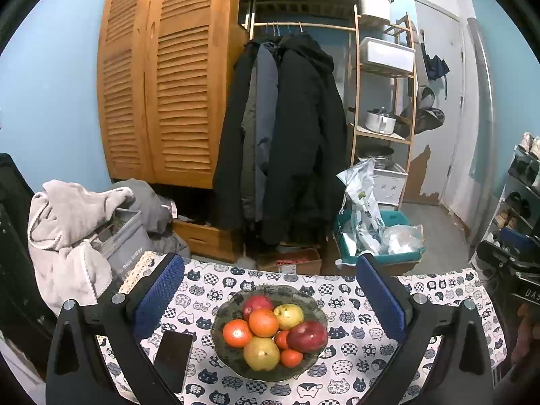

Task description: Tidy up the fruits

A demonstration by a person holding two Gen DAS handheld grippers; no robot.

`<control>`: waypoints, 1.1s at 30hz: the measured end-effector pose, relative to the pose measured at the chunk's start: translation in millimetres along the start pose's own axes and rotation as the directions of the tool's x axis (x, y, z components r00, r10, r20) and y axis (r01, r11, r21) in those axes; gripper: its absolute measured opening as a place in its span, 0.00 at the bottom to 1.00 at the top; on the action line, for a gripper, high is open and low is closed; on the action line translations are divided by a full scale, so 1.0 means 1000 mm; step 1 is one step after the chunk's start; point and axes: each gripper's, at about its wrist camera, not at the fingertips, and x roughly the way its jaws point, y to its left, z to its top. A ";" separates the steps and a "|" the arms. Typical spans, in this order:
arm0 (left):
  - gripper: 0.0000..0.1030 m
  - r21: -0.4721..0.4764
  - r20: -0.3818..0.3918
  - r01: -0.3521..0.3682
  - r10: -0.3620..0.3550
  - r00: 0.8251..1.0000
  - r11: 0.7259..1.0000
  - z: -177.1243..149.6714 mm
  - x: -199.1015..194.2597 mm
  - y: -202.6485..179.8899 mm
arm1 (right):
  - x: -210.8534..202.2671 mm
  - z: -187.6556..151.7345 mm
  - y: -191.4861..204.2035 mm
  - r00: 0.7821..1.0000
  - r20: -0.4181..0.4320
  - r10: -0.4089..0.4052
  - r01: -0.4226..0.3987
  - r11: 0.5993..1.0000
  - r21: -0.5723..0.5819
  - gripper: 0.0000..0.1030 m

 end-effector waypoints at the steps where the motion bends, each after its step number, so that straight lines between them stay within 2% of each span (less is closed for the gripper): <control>1: 0.99 0.000 -0.004 0.001 -0.001 1.000 1.000 0.000 0.000 0.000 | 0.000 0.000 0.000 1.000 -0.003 0.000 0.000 1.000 -0.002 0.86; 33: 0.99 -0.009 -0.016 -0.014 0.014 1.000 1.000 0.002 0.002 -0.001 | 0.003 -0.004 -0.003 1.000 -0.022 -0.004 0.004 1.000 -0.005 0.86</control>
